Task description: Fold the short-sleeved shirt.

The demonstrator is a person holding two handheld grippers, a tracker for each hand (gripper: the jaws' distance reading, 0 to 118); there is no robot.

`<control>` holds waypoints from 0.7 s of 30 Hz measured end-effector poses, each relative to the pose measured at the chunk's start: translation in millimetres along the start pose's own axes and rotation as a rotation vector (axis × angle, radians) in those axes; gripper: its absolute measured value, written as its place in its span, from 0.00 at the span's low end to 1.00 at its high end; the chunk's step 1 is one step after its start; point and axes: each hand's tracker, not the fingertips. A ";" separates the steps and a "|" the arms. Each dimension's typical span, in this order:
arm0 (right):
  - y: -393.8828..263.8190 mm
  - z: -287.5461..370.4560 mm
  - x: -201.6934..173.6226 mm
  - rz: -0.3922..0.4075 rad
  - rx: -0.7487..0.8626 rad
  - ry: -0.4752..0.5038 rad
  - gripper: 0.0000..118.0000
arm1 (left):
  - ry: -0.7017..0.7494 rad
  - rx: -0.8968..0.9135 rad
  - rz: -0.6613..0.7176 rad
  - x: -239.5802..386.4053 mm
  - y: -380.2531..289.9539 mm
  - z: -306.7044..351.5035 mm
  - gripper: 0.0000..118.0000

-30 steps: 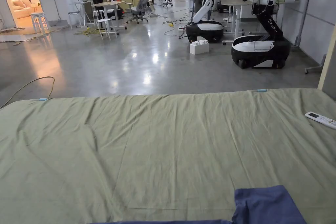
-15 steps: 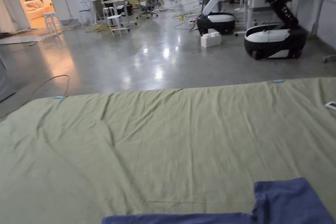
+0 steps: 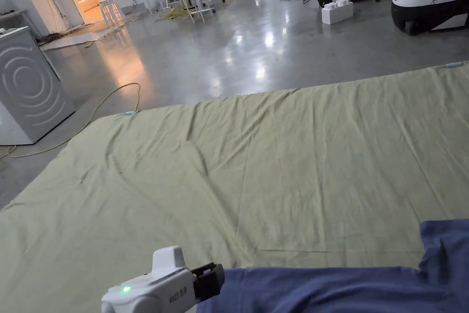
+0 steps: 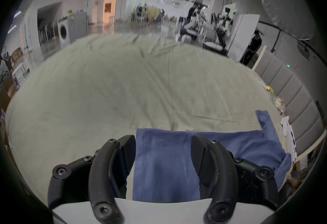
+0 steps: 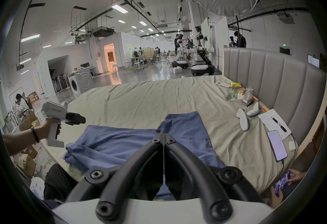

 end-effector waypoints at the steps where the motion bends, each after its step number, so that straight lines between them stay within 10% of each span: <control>1: -0.4 0.6 2.1 0.001 -0.008 -0.007 0.01 | 0.018 -0.048 0.018 -3.7 2.6 -17.7 0.56; 6: -4.2 5.1 10.1 -0.006 -0.044 -0.040 0.01 | 0.113 -0.145 -0.017 -7.4 2.6 -71.2 0.42; 9: -9.4 -0.2 14.0 -0.022 -0.075 -0.052 0.01 | 0.151 -0.148 -0.128 13.0 4.3 -61.7 0.13; 17: 18.5 -88.2 52.3 0.031 -0.177 -0.035 0.03 | 0.195 -0.288 -0.216 37.1 9.8 -86.3 0.10; 21: 44.7 -186.3 107.4 -0.150 -0.325 -0.019 0.64 | 0.169 -0.340 -0.243 35.6 11.8 -89.7 0.10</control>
